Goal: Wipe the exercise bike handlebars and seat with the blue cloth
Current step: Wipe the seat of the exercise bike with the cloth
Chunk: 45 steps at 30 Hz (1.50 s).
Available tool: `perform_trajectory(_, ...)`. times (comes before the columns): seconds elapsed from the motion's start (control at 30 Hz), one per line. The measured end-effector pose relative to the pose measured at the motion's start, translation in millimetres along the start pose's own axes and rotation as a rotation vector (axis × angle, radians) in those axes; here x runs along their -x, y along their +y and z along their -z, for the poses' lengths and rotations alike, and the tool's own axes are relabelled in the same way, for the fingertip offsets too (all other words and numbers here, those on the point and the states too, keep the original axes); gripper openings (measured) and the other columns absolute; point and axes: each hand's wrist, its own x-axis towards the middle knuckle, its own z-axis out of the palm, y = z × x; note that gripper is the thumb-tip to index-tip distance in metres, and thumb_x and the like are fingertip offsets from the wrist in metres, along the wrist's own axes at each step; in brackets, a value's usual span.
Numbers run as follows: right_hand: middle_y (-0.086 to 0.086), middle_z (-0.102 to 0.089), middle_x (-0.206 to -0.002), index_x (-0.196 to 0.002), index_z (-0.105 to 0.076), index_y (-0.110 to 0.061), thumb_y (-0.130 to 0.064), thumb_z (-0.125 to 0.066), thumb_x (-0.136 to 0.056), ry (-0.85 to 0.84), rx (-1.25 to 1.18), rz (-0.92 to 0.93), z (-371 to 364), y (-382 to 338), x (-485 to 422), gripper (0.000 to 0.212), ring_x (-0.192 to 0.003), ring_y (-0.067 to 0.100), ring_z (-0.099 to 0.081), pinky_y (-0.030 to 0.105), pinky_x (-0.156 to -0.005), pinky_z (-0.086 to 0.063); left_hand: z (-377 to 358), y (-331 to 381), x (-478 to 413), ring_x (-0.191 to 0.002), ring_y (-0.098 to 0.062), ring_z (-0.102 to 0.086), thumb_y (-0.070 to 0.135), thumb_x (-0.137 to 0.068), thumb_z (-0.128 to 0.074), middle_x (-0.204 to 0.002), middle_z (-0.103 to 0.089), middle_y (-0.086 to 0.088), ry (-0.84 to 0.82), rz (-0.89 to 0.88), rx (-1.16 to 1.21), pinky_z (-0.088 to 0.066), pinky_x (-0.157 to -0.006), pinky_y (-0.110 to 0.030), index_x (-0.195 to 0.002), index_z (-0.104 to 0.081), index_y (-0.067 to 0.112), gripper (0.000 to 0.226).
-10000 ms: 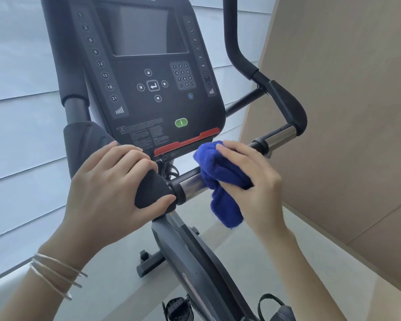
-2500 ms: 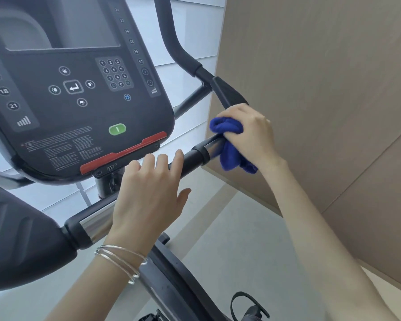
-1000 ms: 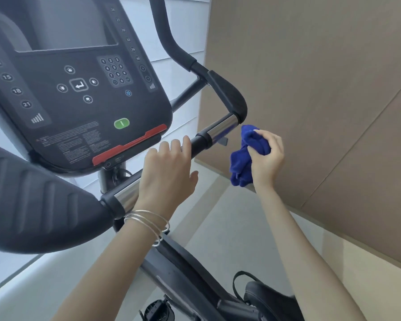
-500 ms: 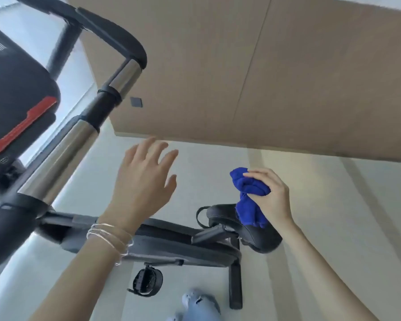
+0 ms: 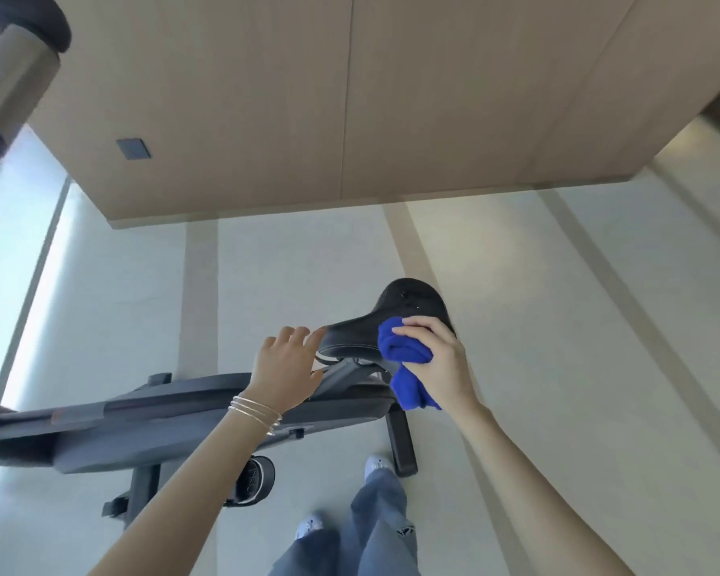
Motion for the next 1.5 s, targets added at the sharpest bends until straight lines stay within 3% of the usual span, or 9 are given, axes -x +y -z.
perform_trajectory(0.23,0.007,-0.064,-0.114,-0.11,-0.069,-0.014,-0.003,-0.07,-0.073,-0.19,0.164,0.165,-66.6,-13.7,-52.2,0.038,-0.1,0.029,-0.059,0.041,-0.09,-0.047,-25.1,-16.8,-12.6,-0.124,-0.024,-0.043,0.042,-0.088,-0.052,-0.14,-0.043,0.0,-0.026,0.117,0.063,-0.04,-0.094,-0.035,-0.144,-0.025,0.019,0.066)
perform_trajectory(0.4,-0.001,-0.062,-0.122,-0.109,-0.066,-0.027,-0.029,-0.077,-0.07,-0.309,0.488,0.252,-74.6,-9.1,-53.3,0.04,-0.104,0.029,-0.06,0.044,-0.084,-0.049,-38.7,-25.0,-12.0,-0.125,-0.024,-0.043,0.042,-0.088,-0.054,-0.141,-0.043,-0.001,-0.026,0.147,0.117,-0.041,-0.095,-0.036,-0.143,-0.027,0.018,0.066)
perform_trajectory(0.57,0.003,-0.062,-0.125,-0.107,-0.068,-0.025,-0.011,-0.078,-0.064,-0.294,0.608,0.342,-73.0,-4.0,-40.6,0.046,-0.104,0.033,-0.06,0.043,-0.077,-0.05,-47.1,-23.8,-10.5,-0.123,-0.025,-0.045,0.039,-0.088,-0.054,-0.139,-0.046,-0.001,-0.016,0.152,0.141,-0.041,-0.095,-0.037,-0.141,-0.033,0.019,0.06)
perform_trajectory(0.77,-0.001,-0.052,-0.129,-0.119,-0.061,-0.027,-0.016,-0.054,-0.088,-0.55,0.683,0.302,-94.6,-26.9,-88.1,0.033,-0.098,0.033,-0.052,0.04,-0.083,-0.039,-49.4,-29.8,-5.7,-0.119,-0.025,-0.047,0.039,-0.088,-0.053,-0.136,-0.048,-0.002,0.018,0.187,0.124,-0.042,-0.092,-0.037,-0.139,-0.035,0.018,0.058)
perform_trajectory(0.97,0.006,-0.063,-0.124,-0.098,-0.071,-0.019,-0.006,-0.078,-0.065,-0.386,0.714,0.444,-63.3,-17.6,-26.8,0.037,-0.104,0.036,-0.061,0.043,-0.074,-0.053,-49.1,-34.0,-2.7,-0.122,-0.025,-0.045,0.039,-0.089,-0.052,-0.137,-0.047,-0.002,0.016,0.179,0.11,-0.04,-0.094,-0.036,-0.14,-0.033,0.018,0.058)
perform_trajectory(1.1,0.003,-0.051,-0.133,-0.116,-0.061,-0.021,-0.012,-0.06,-0.086,-0.449,0.732,0.28,-93.8,-34.8,-62.7,0.031,-0.105,0.036,-0.051,0.044,-0.083,-0.043,-46.6,-29.9,-6.1,-0.12,-0.025,-0.046,0.04,-0.089,-0.052,-0.136,-0.047,-0.002,0.026,0.162,0.097,-0.041,-0.093,-0.035,-0.139,-0.033,0.018,0.058)
perform_trajectory(1.2,0.002,-0.051,-0.131,-0.114,-0.061,-0.021,-0.013,-0.059,-0.088,-0.397,0.812,0.268,-104.8,-38.9,-59.0,0.028,-0.104,0.035,-0.052,0.042,-0.081,-0.042,-46.4,-28.6,-7.6,-0.119,-0.024,-0.047,0.041,-0.089,-0.052,-0.135,-0.048,-0.003,0.028,0.163,0.096,-0.042,-0.092,-0.035,-0.139,-0.033,0.017,0.059)
perform_trajectory(1.37,0.004,-0.067,-0.117,-0.085,-0.07,-0.016,-0.002,-0.074,-0.069,-0.233,0.724,0.438,-59.8,-1.9,-2.6,0.022,-0.096,0.035,-0.063,0.04,-0.067,-0.052,-43.7,-29.0,-15.5,-0.121,-0.027,-0.046,0.041,-0.087,-0.055,-0.136,-0.047,-0.005,0.029,0.132,0.1,-0.043,-0.092,-0.038,-0.139,-0.033,0.015,0.062)
perform_trajectory(1.5,0.004,-0.069,-0.109,-0.084,-0.073,-0.018,0.006,-0.078,-0.053,-0.145,0.693,0.358,-21.3,25.4,17.5,0.04,-0.089,0.034,-0.064,0.036,-0.066,-0.053,-42.5,-15.1,-20.6,-0.121,-0.027,-0.046,0.039,-0.086,-0.056,-0.137,-0.045,-0.006,0.063,0.072,0.14,-0.044,-0.092,-0.038,-0.139,-0.032,0.013,0.064)
